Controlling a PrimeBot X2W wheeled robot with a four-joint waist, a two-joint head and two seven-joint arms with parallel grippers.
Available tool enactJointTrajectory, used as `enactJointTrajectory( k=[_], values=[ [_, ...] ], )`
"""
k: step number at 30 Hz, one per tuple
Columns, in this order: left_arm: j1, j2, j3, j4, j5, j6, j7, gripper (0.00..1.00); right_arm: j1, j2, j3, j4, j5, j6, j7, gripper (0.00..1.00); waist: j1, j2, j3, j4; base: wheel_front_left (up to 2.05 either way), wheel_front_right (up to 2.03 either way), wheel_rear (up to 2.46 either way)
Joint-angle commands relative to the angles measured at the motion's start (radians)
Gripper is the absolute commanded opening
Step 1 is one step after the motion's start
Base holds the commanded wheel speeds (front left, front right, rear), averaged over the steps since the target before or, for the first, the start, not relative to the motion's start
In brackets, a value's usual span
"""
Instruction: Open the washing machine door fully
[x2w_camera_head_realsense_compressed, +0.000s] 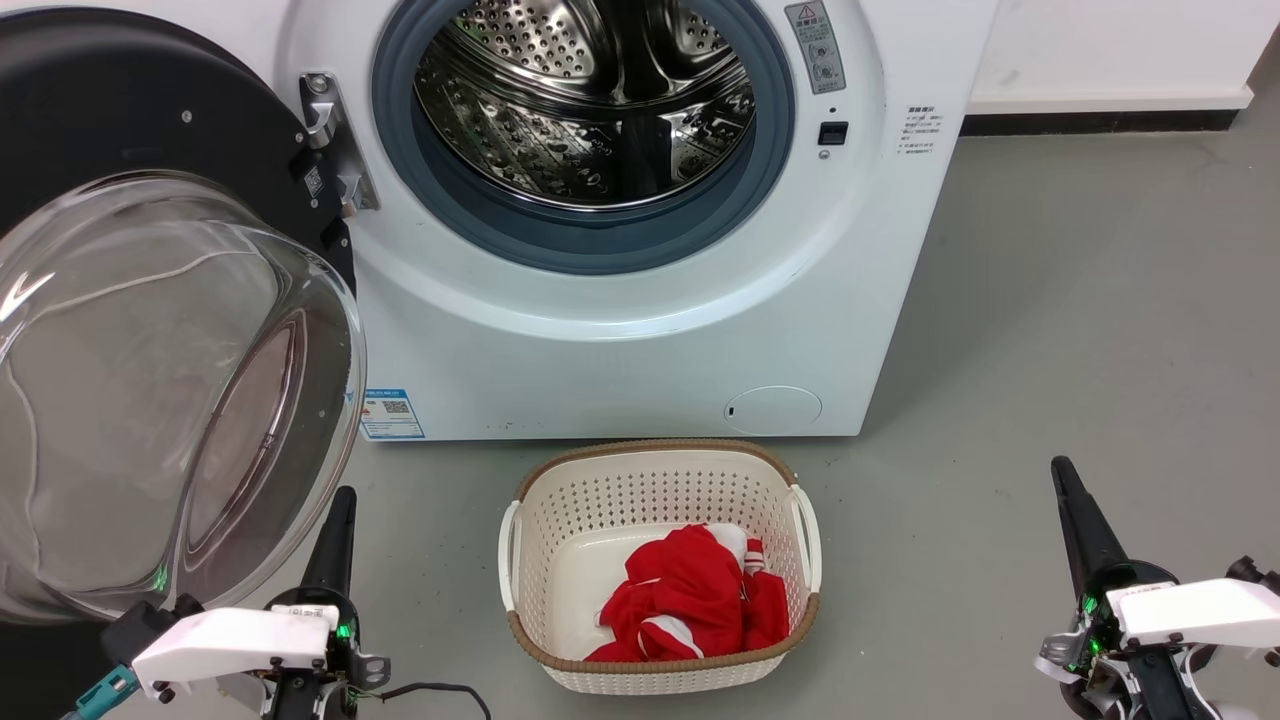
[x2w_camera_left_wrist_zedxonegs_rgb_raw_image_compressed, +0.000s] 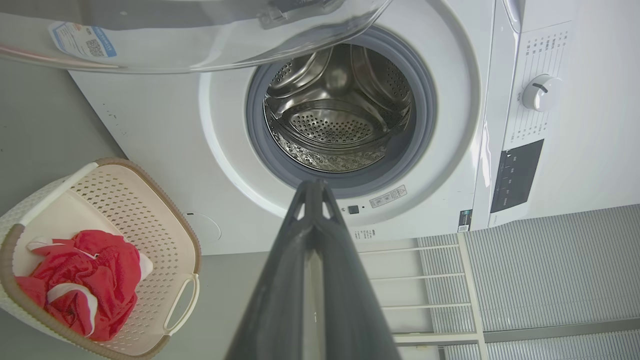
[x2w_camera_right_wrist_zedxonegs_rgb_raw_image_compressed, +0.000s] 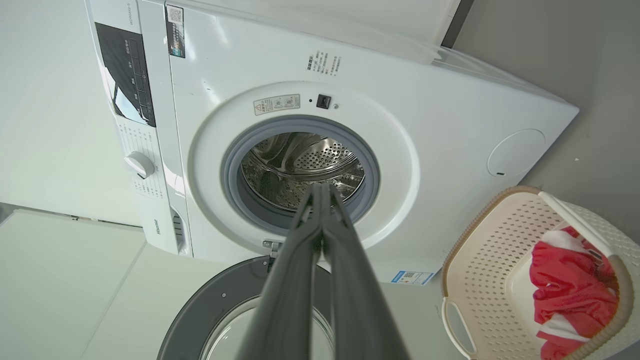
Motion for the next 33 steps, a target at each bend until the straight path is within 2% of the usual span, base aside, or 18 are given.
enactJointTrajectory(
  k=[1,21,33],
  values=[
    [-0.022,0.003,0.003,0.000,-0.028,-0.006,0.007,0.00,-0.019,-0.001,-0.004,0.000,0.029,0.000,0.009,0.00,-0.0001,0.0000,-0.001,0.001,0.00,0.00,0.00],
    [-0.037,0.003,0.003,0.026,-0.199,-0.008,0.048,0.00,-0.030,0.005,-0.026,0.021,0.197,0.000,0.052,0.00,-0.0001,0.0000,-0.010,0.014,0.00,0.00,0.00],
    [-0.040,0.003,0.003,0.032,-0.239,-0.009,0.060,0.00,-0.034,0.008,-0.034,0.026,0.235,0.000,0.067,0.00,-0.0001,0.0000,-0.012,0.018,0.00,0.00,0.00]
  ],
)
